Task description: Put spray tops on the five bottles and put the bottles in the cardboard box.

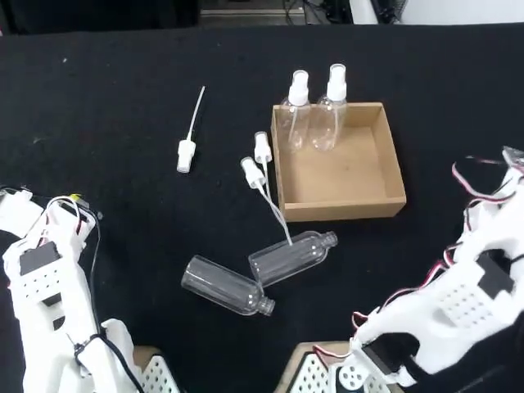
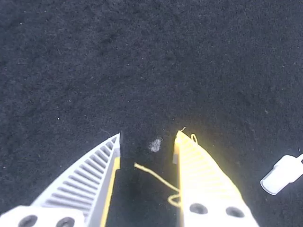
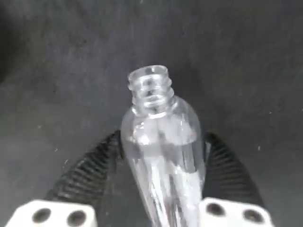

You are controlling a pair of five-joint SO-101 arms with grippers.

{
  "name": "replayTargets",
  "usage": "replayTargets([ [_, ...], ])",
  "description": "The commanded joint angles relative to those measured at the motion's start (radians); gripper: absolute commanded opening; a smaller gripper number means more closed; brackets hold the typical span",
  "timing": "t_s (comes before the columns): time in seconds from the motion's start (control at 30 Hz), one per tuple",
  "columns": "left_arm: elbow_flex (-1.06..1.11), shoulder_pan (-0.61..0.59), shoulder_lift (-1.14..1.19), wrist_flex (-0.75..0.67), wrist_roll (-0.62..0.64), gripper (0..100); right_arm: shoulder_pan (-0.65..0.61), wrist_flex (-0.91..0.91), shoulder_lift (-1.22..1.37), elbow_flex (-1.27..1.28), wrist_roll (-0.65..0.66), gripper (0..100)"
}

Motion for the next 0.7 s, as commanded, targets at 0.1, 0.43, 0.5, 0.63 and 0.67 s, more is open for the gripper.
replayTargets([
  [0.1,-0.048,0.01,-0.018,-0.023,0.003,18,-0.026,0.178,0.117,-0.311,-0.006,25.0],
  [0.43,-0.048,0.01,-0.018,-0.023,0.003,18,-0.017,0.282,0.302,-0.533,0.078,28.3],
  [0.5,-0.048,0.01,-0.018,-0.023,0.003,18,-0.017,0.281,0.309,-0.544,0.083,28.3],
  [0.63,-0.048,0.01,-0.018,-0.023,0.003,18,-0.026,0.273,0.321,-0.55,0.121,20.4],
  [0.67,-0.048,0.01,-0.018,-0.023,0.003,18,-0.026,0.267,0.321,-0.544,0.121,16.8],
])
